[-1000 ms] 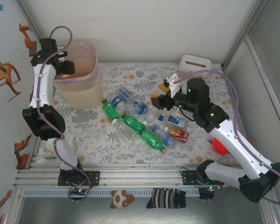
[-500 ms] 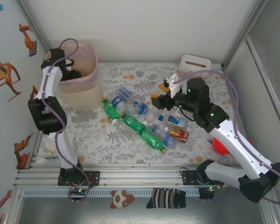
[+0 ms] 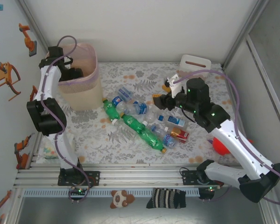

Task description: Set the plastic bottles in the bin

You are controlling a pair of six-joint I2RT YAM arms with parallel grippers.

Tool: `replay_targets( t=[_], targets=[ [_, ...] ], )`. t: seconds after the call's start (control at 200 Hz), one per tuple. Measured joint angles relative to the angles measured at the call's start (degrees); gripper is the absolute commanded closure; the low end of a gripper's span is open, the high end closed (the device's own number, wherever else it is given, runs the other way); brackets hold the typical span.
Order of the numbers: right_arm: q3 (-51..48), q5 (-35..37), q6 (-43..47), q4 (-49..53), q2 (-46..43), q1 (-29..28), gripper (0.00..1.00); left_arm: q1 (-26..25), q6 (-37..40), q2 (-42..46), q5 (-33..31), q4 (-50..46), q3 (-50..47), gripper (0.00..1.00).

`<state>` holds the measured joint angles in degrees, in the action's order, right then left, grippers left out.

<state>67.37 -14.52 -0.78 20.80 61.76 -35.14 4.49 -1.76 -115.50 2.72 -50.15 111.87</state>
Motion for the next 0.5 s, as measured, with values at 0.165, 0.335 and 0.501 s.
replay_targets(
  t=[0.165,0.335,0.501],
  targets=[
    [0.8,3.4,-1.0,3.0,-0.2,0.0,0.36,0.0,-0.5,3.4,1.7,-1.0,2.2,0.14],
    [2.1,6.6,-2.1,7.2,-0.2,0.0,0.36,0.0,-1.2,7.5,4.7,-1.4,4.6,0.14],
    [3.6,8.9,-3.2,11.8,0.1,0.0,0.38,0.0,-2.1,11.6,8.6,-1.7,5.6,0.14]
  ],
)
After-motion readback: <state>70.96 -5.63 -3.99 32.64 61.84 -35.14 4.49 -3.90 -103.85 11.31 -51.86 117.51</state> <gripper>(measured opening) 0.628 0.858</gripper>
